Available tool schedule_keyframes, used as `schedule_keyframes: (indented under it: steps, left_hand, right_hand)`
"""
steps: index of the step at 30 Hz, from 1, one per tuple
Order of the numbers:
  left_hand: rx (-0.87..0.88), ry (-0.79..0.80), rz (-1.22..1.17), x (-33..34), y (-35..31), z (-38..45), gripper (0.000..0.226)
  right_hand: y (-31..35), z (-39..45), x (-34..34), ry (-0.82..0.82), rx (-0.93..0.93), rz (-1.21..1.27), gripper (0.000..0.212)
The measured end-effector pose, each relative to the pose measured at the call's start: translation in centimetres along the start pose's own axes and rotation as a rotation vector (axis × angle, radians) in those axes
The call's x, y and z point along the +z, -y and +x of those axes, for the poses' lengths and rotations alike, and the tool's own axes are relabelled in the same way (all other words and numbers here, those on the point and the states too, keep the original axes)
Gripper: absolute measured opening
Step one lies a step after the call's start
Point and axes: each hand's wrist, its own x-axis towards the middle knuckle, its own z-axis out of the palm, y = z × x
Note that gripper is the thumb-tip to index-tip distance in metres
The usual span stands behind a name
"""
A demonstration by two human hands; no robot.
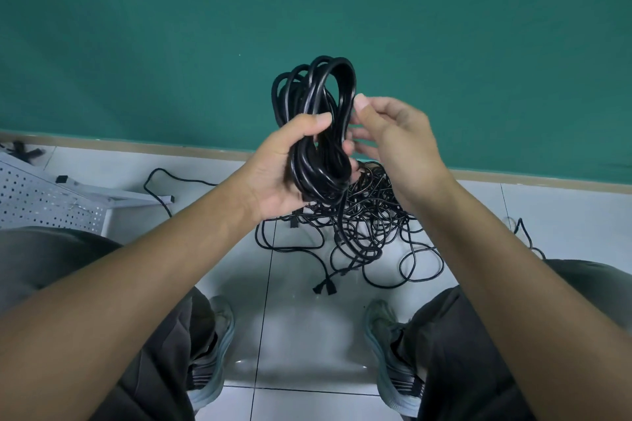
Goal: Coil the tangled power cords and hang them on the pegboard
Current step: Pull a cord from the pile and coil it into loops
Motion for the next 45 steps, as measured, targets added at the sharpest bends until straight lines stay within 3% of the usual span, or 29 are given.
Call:
schedule_keyframes:
  steps: [3,7,11,14,17,19,22,27,30,34,37,42,45]
  left_hand:
    - [0.067,-0.122,-0.071,0.5,-1.0,-0.2,0.03]
    - [0.164,-0.33,-0.142,-0.1,-2.6,-0.3,0.027]
    - [0.245,-0.583,-0.144,-1.3,-3.4,-0.1,0.029]
    - [0.242,-0.743,-0.028,-2.1,-3.8,0.1,0.031]
    - [0.248,-0.862,0.146,-3.0,-3.5,0.4,0.05]
    - [0.283,-0.881,0.322,-3.2,-3.0,0.6,0.048]
    - [0.32,-0.818,0.513,-2.7,-2.3,0.7,0.027]
    - [0.205,-0.554,0.657,-1.1,-1.3,0.1,0.027]
    - [0.115,-0.408,0.576,-0.2,-0.8,-0.3,0.022]
    - [0.006,-0.308,0.424,0.0,-0.7,-0.2,0.06]
    - [-0.01,-0.217,0.37,0.0,-1.0,-0.4,0.04]
    - [-0.048,-0.11,0.326,0.7,-1.0,-0.8,0.015]
    - [-0.02,-0.142,0.248,0.3,-1.3,-0.6,0.034]
  right_hand:
    - [-0.5,-0.5,0.8,0.12,0.117,-0.069,0.059]
    - [-1.7,-1.5,2.1,0.356,0.164,-0.298,0.082]
    - [-2.3,-2.1,2.8,0.457,0.23,-0.376,0.095]
    - [-1.6,-2.7,2.3,0.543,0.185,-0.49,0.077]
    - [-1.1,-3.0,1.7,0.566,0.049,-0.587,0.04]
    - [-1.0,-2.6,1.2,0.538,-0.03,-0.578,0.012]
    - [-0.4,-1.9,0.2,0.442,-0.166,-0.555,0.018]
    - [0.6,-1.4,-0.6,0.228,-0.307,-0.488,0.013]
    - [0.6,-0.7,-0.8,0.096,-0.284,-0.432,0.027]
    - [0.1,-0.3,-0.8,0.105,-0.237,-0.323,0.017]
    - [-0.2,-0.1,-0.8,0.118,-0.213,-0.275,0.011]
    - [-0.4,-0.1,-1.0,0.07,-0.135,-0.226,0.037]
    - [-0.6,-0.1,-0.8,0.065,-0.151,-0.3,0.022]
